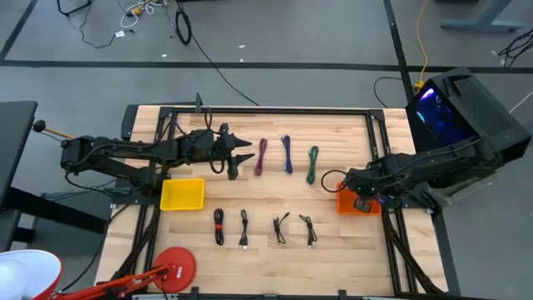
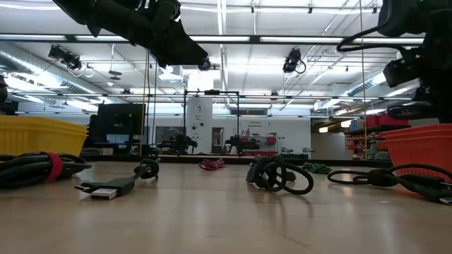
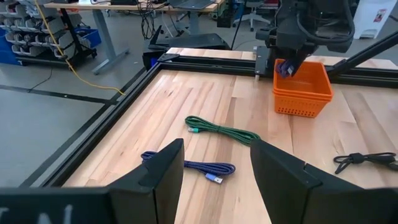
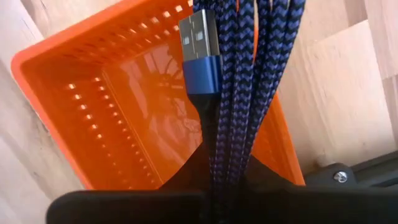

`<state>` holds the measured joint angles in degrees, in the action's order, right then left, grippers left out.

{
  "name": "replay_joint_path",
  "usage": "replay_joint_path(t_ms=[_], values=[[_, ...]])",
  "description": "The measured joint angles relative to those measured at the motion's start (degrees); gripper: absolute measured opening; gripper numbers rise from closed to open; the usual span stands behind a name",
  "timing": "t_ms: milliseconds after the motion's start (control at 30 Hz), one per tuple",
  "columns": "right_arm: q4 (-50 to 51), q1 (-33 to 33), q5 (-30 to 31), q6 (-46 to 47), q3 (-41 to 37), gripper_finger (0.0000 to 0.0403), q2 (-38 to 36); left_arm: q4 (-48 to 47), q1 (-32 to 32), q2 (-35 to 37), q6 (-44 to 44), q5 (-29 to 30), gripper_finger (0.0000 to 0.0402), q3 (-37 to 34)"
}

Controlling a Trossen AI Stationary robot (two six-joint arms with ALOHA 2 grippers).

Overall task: Pick & Place USB Port
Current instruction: Put the blue USB cable into the orange bin, then put the black USB cable into the yellow bin

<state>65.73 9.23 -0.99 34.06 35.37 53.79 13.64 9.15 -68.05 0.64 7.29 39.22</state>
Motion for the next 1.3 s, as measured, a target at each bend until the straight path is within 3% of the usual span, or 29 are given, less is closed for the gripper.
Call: replay_joint_path(t_ms=[433,800,1067,1300], values=[[-3.08,0.0,1.42,-0.18,-0.03,0.002,-0.8,0.03,-0.02,0.0,-0.22,0.0,0.019,0.0],[-3.21,0.0,1.44,-0.02,-0.03,0.0069,-0.8,0.03,-0.02,0.0,-0.46,0.0,0.019,0.02],[-8.64,-0.02,1.51,-1.61,-0.06,0.0088,-0.8,0.03,-0.02,0.0,-0.46,0.0,0.019,0.02],[-6.28,-0.04,1.57,-2.01,-0.06,0.0101,-0.8,0.03,0.0,0.0,-0.48,0.0,0.019,0.02]])
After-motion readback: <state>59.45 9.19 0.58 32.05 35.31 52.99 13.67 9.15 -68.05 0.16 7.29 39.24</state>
